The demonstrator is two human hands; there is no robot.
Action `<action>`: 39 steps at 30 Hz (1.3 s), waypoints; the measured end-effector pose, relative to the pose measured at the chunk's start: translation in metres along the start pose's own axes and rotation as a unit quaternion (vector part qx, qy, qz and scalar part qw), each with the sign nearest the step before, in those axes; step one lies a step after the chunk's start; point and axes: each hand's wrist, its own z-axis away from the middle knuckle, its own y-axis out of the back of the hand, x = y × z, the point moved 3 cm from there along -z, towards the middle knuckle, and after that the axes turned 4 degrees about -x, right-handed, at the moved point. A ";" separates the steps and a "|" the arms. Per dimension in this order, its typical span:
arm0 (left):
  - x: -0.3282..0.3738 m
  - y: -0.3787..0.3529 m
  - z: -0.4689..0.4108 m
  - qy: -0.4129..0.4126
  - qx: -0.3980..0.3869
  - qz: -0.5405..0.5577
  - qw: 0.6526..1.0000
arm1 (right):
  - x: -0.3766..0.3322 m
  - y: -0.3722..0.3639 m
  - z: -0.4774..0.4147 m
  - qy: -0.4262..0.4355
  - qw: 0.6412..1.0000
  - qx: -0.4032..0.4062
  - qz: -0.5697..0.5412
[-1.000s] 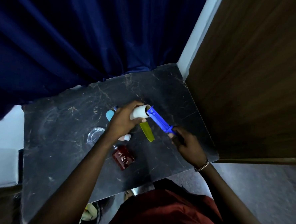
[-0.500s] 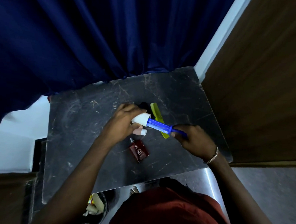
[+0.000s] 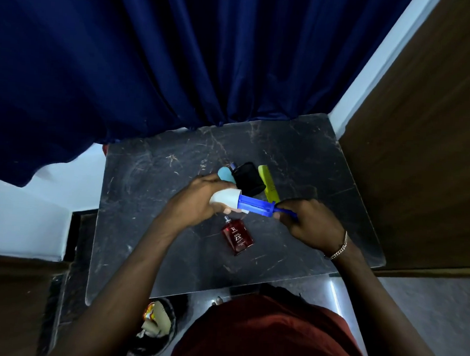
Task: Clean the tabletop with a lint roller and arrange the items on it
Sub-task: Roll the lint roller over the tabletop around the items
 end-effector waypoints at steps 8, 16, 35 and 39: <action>0.014 -0.010 0.013 -0.003 -0.065 0.043 0.997 | -0.033 -0.018 -0.002 0.037 0.998 0.021 0.051; 0.021 -0.011 0.017 0.015 -0.078 0.031 0.996 | -0.040 -0.024 0.001 0.033 0.998 0.038 0.038; 0.027 -0.016 0.024 0.003 -0.076 0.017 0.997 | -0.058 -0.048 0.008 0.011 0.997 0.026 -0.072; 0.024 -0.031 0.030 -0.002 -0.043 -0.027 0.999 | -0.045 -0.068 0.014 -0.027 0.992 0.025 -0.119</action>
